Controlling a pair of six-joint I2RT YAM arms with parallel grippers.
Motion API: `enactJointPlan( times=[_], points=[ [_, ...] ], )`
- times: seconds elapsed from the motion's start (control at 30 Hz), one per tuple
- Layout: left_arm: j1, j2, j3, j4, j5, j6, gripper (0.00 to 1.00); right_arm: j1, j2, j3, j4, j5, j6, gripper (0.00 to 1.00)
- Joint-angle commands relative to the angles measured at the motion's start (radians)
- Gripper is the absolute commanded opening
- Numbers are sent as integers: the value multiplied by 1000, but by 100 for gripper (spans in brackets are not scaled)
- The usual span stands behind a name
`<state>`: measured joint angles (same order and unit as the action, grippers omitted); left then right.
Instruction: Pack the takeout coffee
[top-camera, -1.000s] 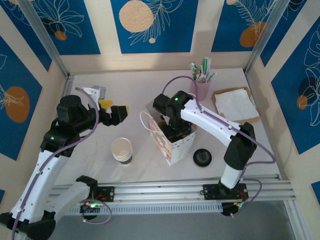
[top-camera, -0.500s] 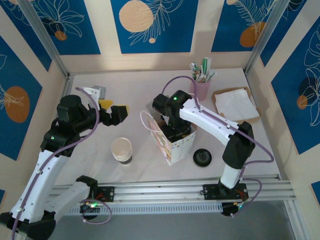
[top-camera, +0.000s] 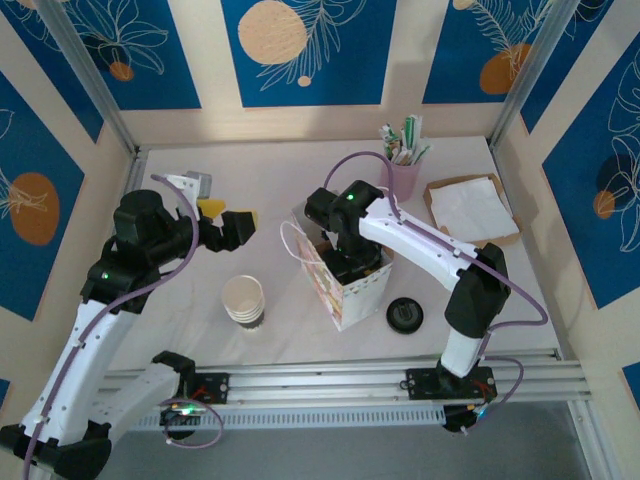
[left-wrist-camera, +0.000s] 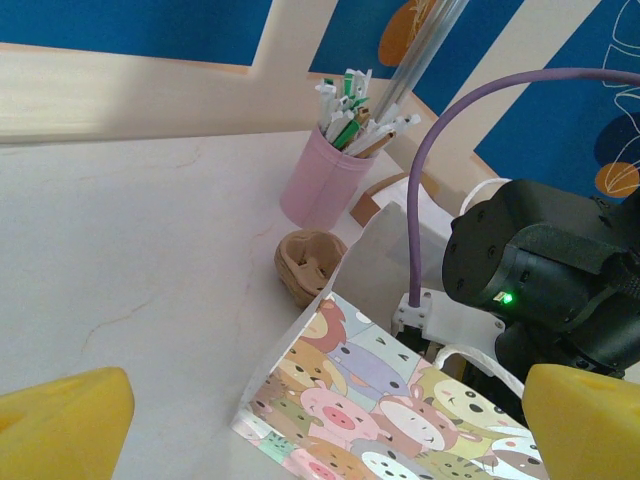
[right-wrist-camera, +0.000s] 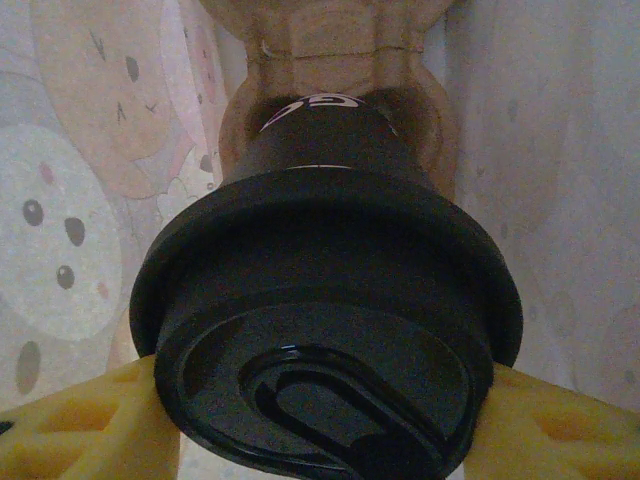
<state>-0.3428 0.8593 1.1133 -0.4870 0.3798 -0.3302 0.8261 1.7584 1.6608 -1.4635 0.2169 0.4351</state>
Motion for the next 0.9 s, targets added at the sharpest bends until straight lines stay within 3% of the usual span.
enactJointPlan(
  times=[0.0, 0.87],
  points=[
    [-10, -2, -11, 26, -1, 17, 100, -16, 45, -18, -59, 44, 30, 62],
    [-10, -5, -15, 27, -1, 17, 100, -21, 53, -20, -69, 64, 38, 62]
  ],
)
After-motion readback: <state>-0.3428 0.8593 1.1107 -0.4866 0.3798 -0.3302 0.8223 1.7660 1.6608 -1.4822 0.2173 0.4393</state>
